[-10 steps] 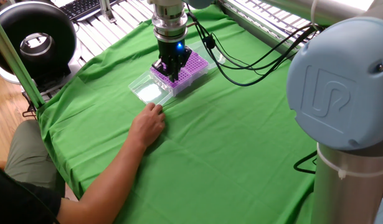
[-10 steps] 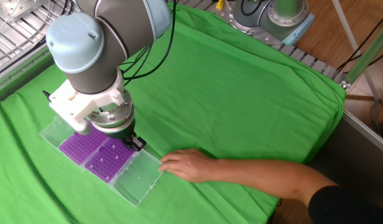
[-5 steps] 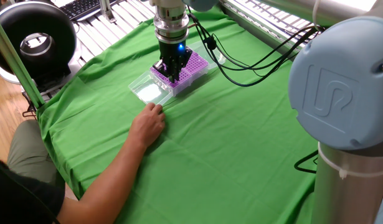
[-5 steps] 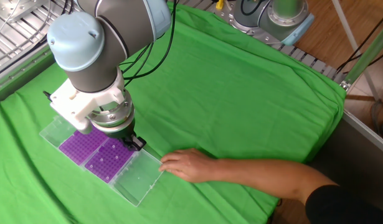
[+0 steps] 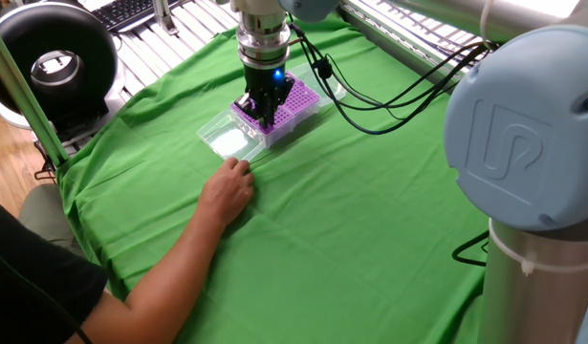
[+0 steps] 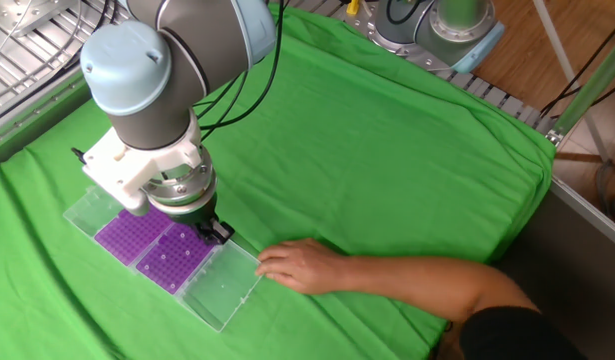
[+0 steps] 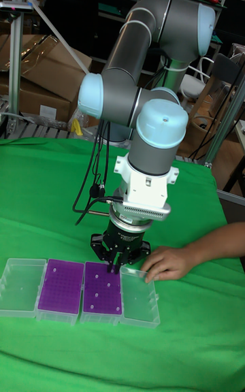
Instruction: Insert a small pipette tip into the holder for small pipette tips
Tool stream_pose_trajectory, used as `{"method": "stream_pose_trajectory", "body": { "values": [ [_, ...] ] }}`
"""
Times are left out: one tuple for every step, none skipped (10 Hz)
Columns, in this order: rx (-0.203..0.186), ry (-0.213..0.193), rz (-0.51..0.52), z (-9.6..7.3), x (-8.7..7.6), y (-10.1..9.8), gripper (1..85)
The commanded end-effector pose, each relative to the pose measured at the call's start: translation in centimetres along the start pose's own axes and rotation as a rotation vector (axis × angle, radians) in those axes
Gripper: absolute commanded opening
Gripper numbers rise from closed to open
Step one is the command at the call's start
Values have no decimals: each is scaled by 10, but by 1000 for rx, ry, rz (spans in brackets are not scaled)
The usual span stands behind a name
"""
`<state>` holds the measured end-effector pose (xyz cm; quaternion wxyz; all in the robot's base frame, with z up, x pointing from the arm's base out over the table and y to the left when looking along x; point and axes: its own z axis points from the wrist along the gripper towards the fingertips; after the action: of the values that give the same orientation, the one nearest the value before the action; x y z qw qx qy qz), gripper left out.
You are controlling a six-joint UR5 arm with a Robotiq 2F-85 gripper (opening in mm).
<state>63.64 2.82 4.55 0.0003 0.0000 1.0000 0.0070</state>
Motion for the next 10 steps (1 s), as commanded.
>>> {"method": "stream_pose_trajectory", "body": {
  "values": [
    [-12, -8, 10, 2, -1, 3, 200],
    [-10, -10, 13, 2, -1, 4, 197],
    [-10, -11, 13, 3, -1, 4, 193],
    [-10, -11, 14, 3, -1, 4, 180],
    [-12, -13, 16, 4, -1, 4, 170],
    [-12, -16, 19, 4, -1, 3, 150],
    [-13, -19, 22, 4, -2, 3, 120],
    [-13, -21, 24, 4, -2, 3, 93],
    [-10, -22, 25, 4, -2, 2, 73],
    [-6, -22, 27, 4, -2, 1, 60]
  ]
}}
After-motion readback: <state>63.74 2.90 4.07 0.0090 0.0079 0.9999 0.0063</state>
